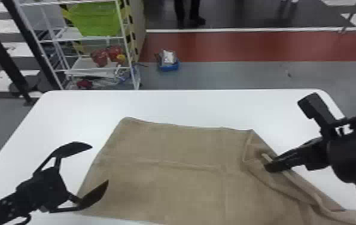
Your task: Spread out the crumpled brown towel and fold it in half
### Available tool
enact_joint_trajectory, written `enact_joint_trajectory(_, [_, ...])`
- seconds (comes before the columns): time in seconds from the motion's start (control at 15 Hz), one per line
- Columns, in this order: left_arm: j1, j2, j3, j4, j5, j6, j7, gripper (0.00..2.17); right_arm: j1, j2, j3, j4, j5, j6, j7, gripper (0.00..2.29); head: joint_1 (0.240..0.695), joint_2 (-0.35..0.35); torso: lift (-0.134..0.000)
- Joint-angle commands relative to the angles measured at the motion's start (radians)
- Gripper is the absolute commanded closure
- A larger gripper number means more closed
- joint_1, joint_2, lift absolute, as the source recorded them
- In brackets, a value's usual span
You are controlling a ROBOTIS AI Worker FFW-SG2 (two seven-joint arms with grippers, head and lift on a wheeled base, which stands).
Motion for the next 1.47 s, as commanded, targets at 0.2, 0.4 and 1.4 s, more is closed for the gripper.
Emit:
enact_joint_trajectory(0.2, [-0.003,0.003,0.003,0.012,0.001,-0.001,0.003,0.04,-0.007,-0.004,-0.007,0.005,0.016,-0.013,0.005,1.59,0.695,0.059,-0.123])
enact_joint_trajectory(0.4, [-0.006,0.003,-0.001,0.012,0.001,-0.001,0.003,0.04,0.002,-0.004,-0.01,0.005,0.029,-0.047,0.005,1.85,0.695,0.052,-0.123])
enact_joint_trajectory(1.4, [-0.021,-0.003,-0.022,0.011,-0.015,0.002,0.0,0.04,0.165,-0.197,-0.531,-0.041,-0.122,-0.277,-0.011,1.93,0.695,-0.222,-0.123])
